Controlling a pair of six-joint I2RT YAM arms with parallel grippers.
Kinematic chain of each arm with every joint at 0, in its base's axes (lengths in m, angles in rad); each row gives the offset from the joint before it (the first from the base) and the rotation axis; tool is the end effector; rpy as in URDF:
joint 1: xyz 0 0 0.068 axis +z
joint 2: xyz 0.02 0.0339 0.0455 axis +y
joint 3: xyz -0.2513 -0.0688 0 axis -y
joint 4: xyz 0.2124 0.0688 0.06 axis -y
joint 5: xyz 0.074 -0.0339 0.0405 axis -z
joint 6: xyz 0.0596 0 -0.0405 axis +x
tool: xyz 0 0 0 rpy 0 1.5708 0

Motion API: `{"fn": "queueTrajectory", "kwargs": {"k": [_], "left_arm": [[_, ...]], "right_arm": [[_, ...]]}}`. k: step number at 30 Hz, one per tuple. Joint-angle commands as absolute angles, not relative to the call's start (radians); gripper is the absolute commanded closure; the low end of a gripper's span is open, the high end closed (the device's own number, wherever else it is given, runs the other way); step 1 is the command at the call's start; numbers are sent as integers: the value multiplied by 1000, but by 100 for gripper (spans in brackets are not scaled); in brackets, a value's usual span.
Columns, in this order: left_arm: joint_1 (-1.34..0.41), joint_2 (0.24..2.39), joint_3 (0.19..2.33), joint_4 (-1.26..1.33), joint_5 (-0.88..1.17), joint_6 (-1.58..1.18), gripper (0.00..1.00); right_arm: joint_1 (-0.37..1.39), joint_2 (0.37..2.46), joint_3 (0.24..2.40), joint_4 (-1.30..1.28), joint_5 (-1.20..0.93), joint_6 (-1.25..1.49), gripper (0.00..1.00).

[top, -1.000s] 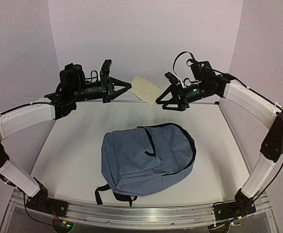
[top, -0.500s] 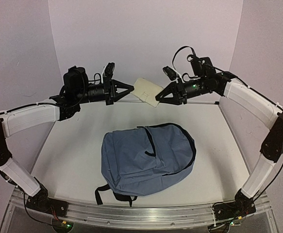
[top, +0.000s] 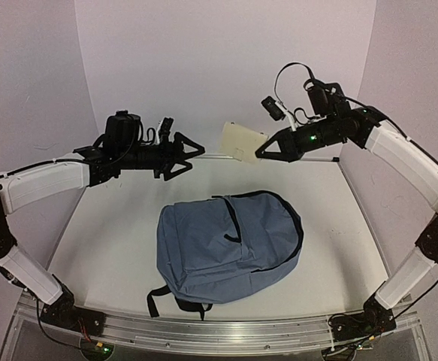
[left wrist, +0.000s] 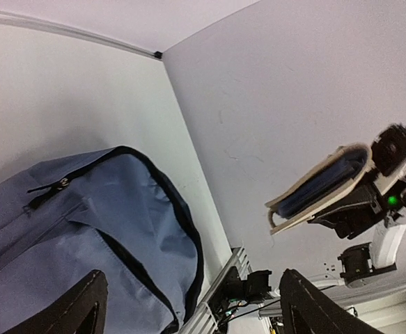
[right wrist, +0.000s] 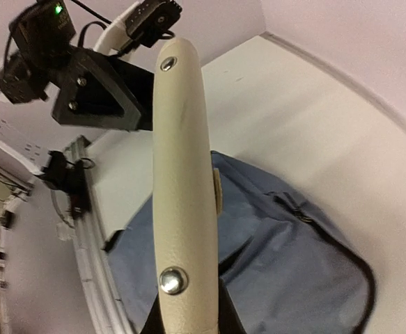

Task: Pack the student bag
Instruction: Pick up the personal item from the center of the board.

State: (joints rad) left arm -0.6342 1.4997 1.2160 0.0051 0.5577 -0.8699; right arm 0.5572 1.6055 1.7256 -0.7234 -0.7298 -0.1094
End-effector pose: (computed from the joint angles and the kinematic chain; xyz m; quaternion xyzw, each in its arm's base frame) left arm 0.2573 -0.2284 0.3281 0.0743 0.7818 -0.5559 0.2726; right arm 0.2590 0.2082 0.3825 -0.4274 0.7272 0.4045 0.3535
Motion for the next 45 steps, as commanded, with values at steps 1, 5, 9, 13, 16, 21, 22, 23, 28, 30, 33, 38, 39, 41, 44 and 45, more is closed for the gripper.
{"fn": "queueTrajectory", "kwargs": {"k": [1,5,9,13,16,21,22,23,28,30,33,38,39,41,44,45], "left_arm": [[-616,1462,1243,-112,542,-887,12],[-616,1496,1212,-23,633,-984,10],[-617,1545,1222,144,744,-1109,9],[-621,1598,1235,319,806,-1235,7],[-631,1640,1253,399,834,-1321,7],[-642,1691,1269,491,837,-1404,5],[-644,1700,1269,518,837,-1423,5],[-646,1709,1270,537,839,-1443,5],[-675,1768,1298,611,848,-1497,5],[-687,1788,1319,603,846,-1495,5],[-699,1808,1332,628,845,-1513,6],[-719,1820,1346,647,835,-1518,12],[-721,1826,1346,658,837,-1526,15],[-724,1830,1333,684,835,-1542,23],[-723,1826,1311,703,827,-1551,41],[-722,1826,1309,704,825,-1552,48]], "right_arm": [[615,1468,1640,-765,-332,-519,100],[662,1423,1599,-752,-136,-681,100],[682,1384,1602,-738,-92,-722,100],[709,1367,1557,-707,13,-809,100],[720,1354,1528,-679,46,-827,100],[742,1351,1488,-618,102,-842,100],[746,1352,1484,-610,107,-842,100],[750,1354,1483,-604,112,-842,100],[779,1380,1499,-594,121,-841,100],[793,1393,1512,-594,116,-830,100],[812,1411,1523,-595,109,-821,100],[848,1435,1525,-594,128,-831,100],[854,1440,1527,-593,131,-833,100],[860,1444,1532,-594,136,-834,100],[865,1446,1535,-592,138,-832,99],[866,1445,1536,-592,138,-831,98]]}}
